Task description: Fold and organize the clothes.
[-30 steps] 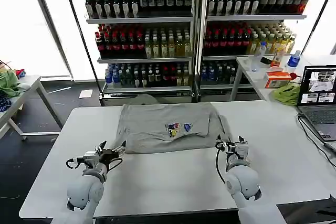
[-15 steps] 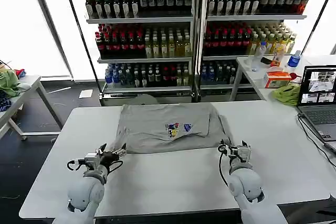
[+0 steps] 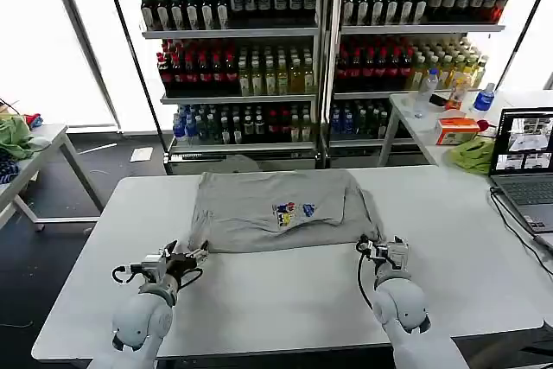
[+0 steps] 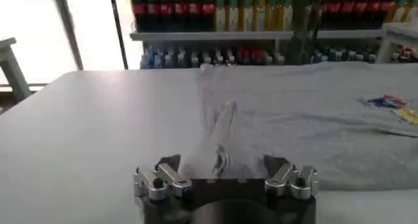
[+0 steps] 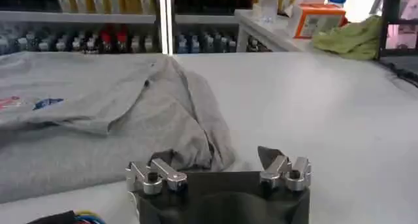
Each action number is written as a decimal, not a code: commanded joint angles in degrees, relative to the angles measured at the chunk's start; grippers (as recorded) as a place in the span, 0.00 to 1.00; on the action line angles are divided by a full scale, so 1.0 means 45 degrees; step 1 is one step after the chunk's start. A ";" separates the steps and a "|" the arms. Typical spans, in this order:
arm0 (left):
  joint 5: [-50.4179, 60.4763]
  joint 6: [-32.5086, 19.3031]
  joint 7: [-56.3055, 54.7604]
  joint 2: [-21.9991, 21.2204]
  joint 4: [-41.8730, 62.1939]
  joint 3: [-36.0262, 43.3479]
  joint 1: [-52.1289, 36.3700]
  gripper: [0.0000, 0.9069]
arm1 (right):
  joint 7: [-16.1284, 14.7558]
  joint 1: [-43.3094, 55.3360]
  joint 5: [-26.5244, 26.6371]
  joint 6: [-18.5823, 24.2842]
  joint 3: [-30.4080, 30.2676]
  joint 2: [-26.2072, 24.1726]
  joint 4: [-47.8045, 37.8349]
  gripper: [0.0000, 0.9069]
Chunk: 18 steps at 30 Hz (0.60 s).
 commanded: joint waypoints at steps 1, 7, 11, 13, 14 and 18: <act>0.0025 0.0137 0.0019 0.0054 0.0013 0.0080 0.0014 0.01 | 0.0006 -0.0030 -0.0041 0.0037 -0.0006 0.0005 -0.0160 0.40; 0.0026 0.0285 0.0006 0.0099 -0.0016 0.0165 0.0014 0.01 | -0.0248 -0.0119 -0.0012 0.0147 -0.0061 0.0016 -0.0180 0.00; 0.0035 0.0313 0.0018 0.0098 -0.0015 0.0177 0.0034 0.01 | -0.0306 -0.0159 -0.0042 0.0172 -0.0082 0.0027 -0.0165 0.00; 0.0055 0.0311 0.0020 0.0096 -0.0015 0.0170 0.0051 0.01 | -0.0341 -0.0178 -0.0068 0.0174 -0.0082 0.0013 -0.0128 0.00; 0.0055 0.0312 0.0022 0.0094 -0.0017 0.0167 0.0058 0.01 | -0.0363 -0.0200 -0.0064 0.0171 -0.0085 0.0001 -0.0096 0.00; 0.0045 0.0281 0.0028 0.0099 -0.0043 0.0182 0.0115 0.01 | -0.0414 -0.0234 -0.0068 0.0167 -0.0087 -0.0020 -0.0028 0.00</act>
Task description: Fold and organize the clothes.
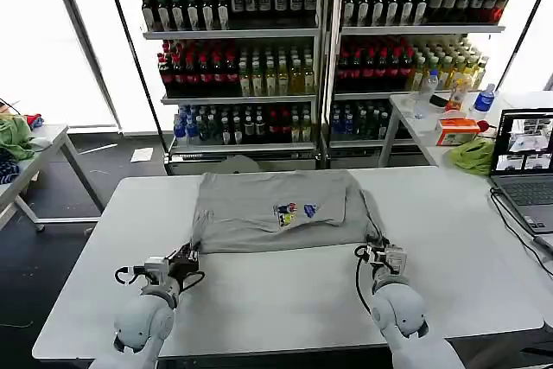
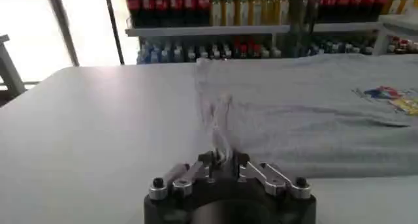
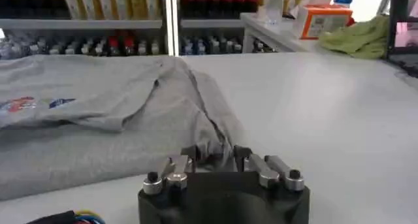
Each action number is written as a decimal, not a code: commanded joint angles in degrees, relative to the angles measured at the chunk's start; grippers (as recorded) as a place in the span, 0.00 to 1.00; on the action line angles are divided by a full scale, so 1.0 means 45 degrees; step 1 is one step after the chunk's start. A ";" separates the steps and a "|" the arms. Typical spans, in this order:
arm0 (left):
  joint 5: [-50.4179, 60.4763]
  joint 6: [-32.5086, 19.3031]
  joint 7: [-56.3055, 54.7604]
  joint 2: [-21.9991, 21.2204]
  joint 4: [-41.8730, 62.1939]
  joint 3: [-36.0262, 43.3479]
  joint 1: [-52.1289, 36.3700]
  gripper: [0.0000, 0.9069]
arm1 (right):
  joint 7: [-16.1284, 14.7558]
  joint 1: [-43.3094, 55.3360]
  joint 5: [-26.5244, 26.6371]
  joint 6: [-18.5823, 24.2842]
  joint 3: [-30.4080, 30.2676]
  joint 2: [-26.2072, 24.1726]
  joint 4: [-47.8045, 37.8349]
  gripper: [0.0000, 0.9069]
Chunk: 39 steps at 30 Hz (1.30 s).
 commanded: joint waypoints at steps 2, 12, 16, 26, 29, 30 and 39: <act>-0.0002 0.0025 -0.0005 -0.0004 -0.0037 0.0041 0.0075 0.01 | -0.0054 -0.0009 0.0011 0.0008 -0.0009 0.0022 -0.0005 0.00; 0.0003 0.0003 -0.0042 0.0180 -0.1185 -0.0104 0.0591 0.01 | 0.0230 -0.0486 0.0129 -0.0108 0.0165 -0.0083 0.1528 0.00; -0.0006 -0.0027 -0.0047 0.0282 -0.1965 -0.0303 0.1136 0.01 | 0.0388 -0.0833 0.0144 -0.0171 0.0239 -0.0173 0.2414 0.00; 0.0013 -0.0290 -0.0193 0.0444 -0.4027 -0.0749 0.3378 0.01 | 0.1060 -0.2947 0.0140 -0.0131 0.0365 -0.0436 0.4988 0.00; 0.0062 -0.0388 -0.0197 0.0390 -0.4636 -0.0927 0.4310 0.01 | 0.1453 -0.4148 0.0157 0.0009 0.0560 -0.0369 0.5559 0.00; 0.0071 -0.0424 -0.0202 0.0411 -0.4826 -0.1012 0.4595 0.01 | 0.1499 -0.4416 0.0154 0.0044 0.0598 -0.0385 0.5713 0.00; 0.0369 -0.0885 -0.0216 0.0183 -0.5970 -0.1230 0.6637 0.01 | 0.2143 -0.7157 -0.0395 0.0524 0.0480 -0.0184 0.6964 0.00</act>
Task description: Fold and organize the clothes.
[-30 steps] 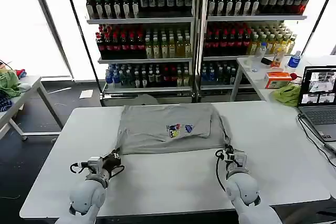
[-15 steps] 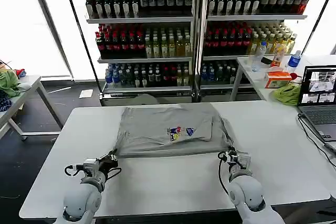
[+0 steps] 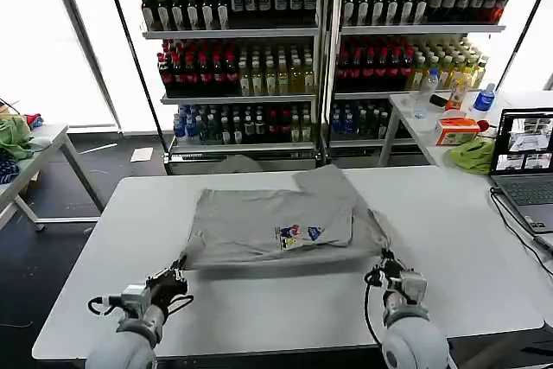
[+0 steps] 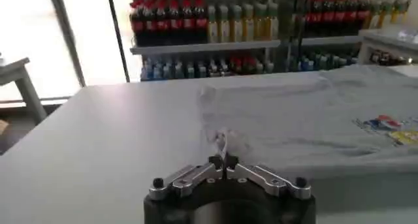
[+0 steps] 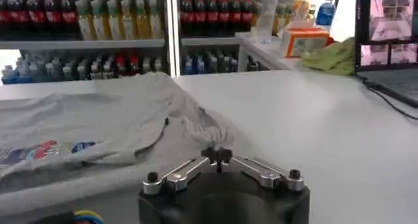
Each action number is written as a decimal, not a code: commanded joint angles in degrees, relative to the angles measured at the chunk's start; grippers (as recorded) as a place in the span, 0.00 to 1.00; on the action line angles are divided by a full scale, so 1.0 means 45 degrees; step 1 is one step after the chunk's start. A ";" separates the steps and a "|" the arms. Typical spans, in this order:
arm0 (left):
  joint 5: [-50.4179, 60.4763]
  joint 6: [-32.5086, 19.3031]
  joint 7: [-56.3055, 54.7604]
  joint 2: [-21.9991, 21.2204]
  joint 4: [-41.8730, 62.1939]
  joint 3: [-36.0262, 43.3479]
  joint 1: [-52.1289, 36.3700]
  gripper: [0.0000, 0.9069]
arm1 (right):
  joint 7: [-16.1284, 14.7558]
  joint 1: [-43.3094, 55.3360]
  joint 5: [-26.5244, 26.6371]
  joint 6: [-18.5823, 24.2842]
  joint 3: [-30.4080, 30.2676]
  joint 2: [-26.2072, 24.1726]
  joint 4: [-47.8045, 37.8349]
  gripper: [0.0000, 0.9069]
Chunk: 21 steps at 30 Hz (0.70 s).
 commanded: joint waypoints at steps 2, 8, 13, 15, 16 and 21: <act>0.0286 -0.0505 0.0017 -0.0259 -0.2016 -0.0222 0.3209 0.01 | 0.0610 -0.2691 -0.0319 0.0495 0.0001 0.0111 0.1598 0.00; 0.0282 -0.0612 0.0028 -0.0220 -0.2189 -0.0485 0.3636 0.01 | 0.0687 -0.3092 -0.0693 0.0519 0.0008 0.0029 0.1826 0.00; 0.0361 -0.0612 0.0024 -0.0177 -0.2344 -0.0488 0.3954 0.01 | 0.0716 -0.3139 -0.0719 0.0400 0.0261 -0.0153 0.1906 0.00; 0.0433 -0.0635 0.0025 -0.0214 -0.2226 -0.0441 0.3948 0.01 | 0.0789 -0.3135 -0.0721 0.0389 0.0272 -0.0177 0.1786 0.00; 0.0459 -0.0650 0.0028 -0.0264 -0.2178 -0.0421 0.3918 0.01 | 0.0845 -0.3145 -0.0721 0.0386 0.0267 -0.0175 0.1760 0.00; 0.0676 -0.0740 0.0024 -0.0373 -0.1811 -0.0268 0.3954 0.01 | 0.1012 -0.3218 -0.0780 0.0222 0.0187 -0.0159 0.1441 1.00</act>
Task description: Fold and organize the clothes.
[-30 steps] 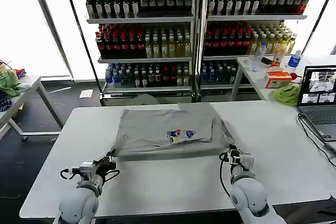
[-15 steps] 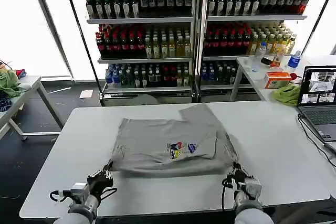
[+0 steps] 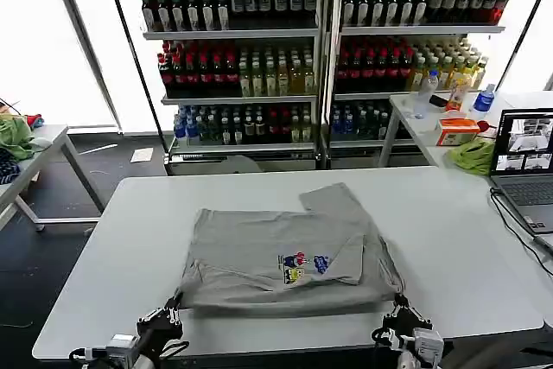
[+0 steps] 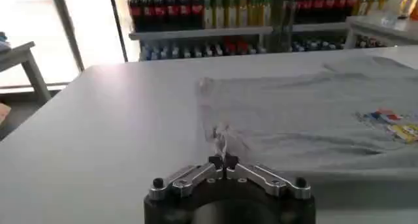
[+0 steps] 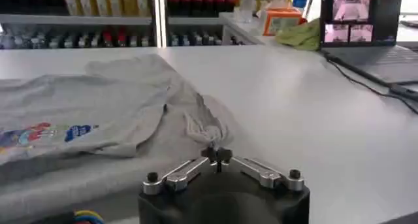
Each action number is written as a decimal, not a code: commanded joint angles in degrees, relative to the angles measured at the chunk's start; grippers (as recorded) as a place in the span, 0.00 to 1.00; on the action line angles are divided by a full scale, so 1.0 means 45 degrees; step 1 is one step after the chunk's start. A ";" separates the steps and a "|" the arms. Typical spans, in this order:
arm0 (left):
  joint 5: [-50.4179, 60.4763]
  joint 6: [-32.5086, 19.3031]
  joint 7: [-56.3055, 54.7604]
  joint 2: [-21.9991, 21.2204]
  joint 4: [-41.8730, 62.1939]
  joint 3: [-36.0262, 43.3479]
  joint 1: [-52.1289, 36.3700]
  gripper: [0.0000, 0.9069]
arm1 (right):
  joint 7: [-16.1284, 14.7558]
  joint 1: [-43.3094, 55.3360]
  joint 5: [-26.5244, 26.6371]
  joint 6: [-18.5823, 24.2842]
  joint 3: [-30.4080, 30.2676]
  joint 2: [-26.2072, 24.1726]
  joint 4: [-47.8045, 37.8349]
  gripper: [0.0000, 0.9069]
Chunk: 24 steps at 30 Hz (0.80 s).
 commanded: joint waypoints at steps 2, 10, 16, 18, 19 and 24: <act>0.0365 -0.0252 -0.0037 -0.0168 0.0076 0.0194 0.0835 0.01 | 0.0218 -0.0505 -0.0146 -0.0039 0.0035 -0.0006 0.0009 1.00; 0.0379 -0.0238 -0.0223 -0.0358 -0.0193 0.0360 0.1135 1.00 | 0.0436 -0.0648 -0.0090 -0.0040 0.0208 0.0071 0.0314 1.00; 0.0136 -0.0087 -0.0372 -0.0363 -0.1089 0.0220 0.1240 1.00 | 0.0611 -0.0806 0.0176 0.0062 0.0567 0.0195 0.0937 1.00; -0.0022 0.0013 -0.0404 -0.0342 -0.1313 0.0129 0.1168 1.00 | 0.0561 -0.0707 0.0309 0.0067 0.0837 0.0189 0.1158 1.00; -0.0146 0.0066 -0.0424 -0.0318 -0.1591 0.0022 0.1093 1.00 | 0.0545 -0.0542 0.0499 0.0020 0.1068 0.0181 0.1231 1.00; -0.0690 0.0324 -0.0608 -0.0162 -0.2204 -0.0479 0.0335 1.00 | 0.0345 0.0405 0.1036 0.0090 0.1930 0.0176 0.0879 1.00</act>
